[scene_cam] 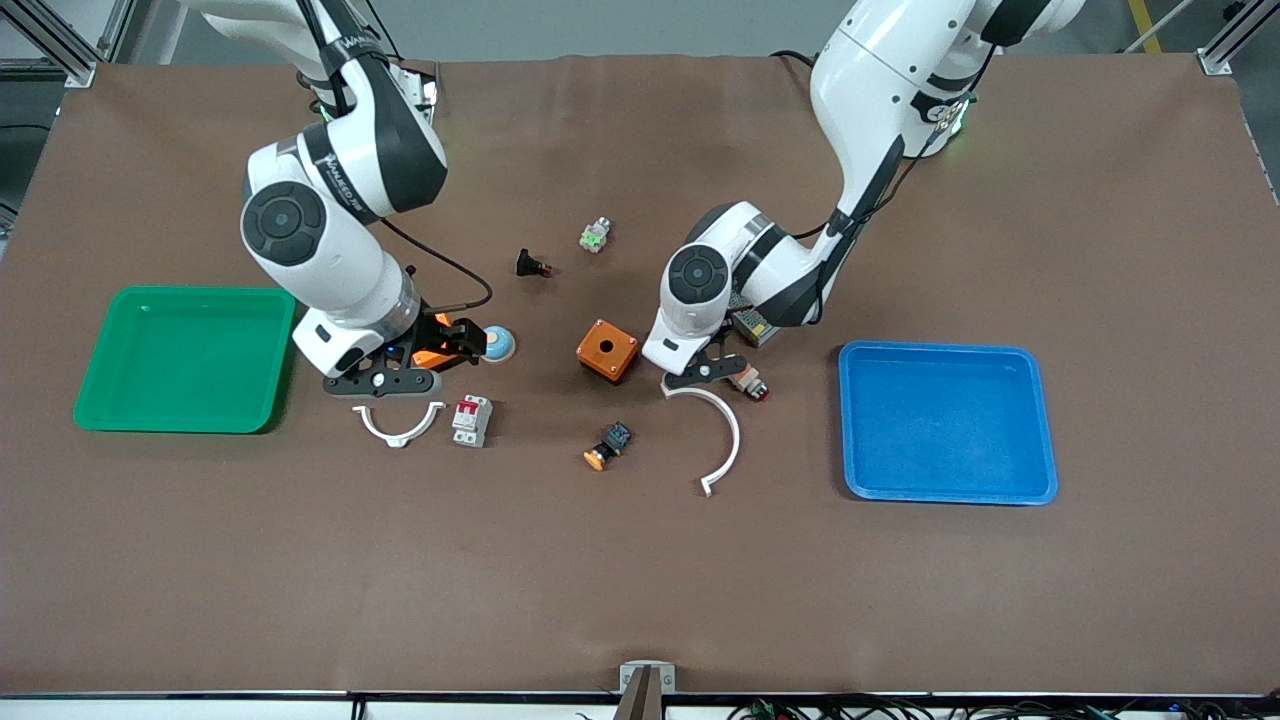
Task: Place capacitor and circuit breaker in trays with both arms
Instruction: 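Grasp the black capacitor with the left gripper while the right gripper grasps the breaker, then place the capacitor in the blue tray while the right gripper lifts the breaker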
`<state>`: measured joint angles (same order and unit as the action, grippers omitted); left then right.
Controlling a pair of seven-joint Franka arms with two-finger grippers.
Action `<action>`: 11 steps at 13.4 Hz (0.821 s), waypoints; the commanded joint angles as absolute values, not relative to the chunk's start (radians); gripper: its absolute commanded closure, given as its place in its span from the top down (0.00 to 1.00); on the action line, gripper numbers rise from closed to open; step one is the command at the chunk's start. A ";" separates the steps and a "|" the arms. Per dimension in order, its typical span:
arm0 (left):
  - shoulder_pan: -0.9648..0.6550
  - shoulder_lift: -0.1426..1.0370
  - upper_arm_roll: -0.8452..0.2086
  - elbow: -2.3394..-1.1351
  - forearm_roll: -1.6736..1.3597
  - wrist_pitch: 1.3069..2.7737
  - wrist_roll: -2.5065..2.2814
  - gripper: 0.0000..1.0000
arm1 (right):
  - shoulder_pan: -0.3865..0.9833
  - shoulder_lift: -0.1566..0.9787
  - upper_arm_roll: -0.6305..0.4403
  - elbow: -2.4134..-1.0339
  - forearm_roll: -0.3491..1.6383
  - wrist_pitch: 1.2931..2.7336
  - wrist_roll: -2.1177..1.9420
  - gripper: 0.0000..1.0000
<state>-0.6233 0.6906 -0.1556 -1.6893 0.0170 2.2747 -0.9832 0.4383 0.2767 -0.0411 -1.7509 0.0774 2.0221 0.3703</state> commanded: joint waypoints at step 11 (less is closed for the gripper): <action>-0.392 0.438 -0.147 -1.674 0.014 2.062 -0.774 0.00 | 0.391 0.637 -0.043 -1.623 0.098 2.161 0.382 1.00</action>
<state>-0.4889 0.5349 -0.1384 -1.6421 0.0170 2.1485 -0.8869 0.3850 0.6200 -0.0488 -1.6229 0.0791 2.1700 0.3784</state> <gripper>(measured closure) 0.656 0.000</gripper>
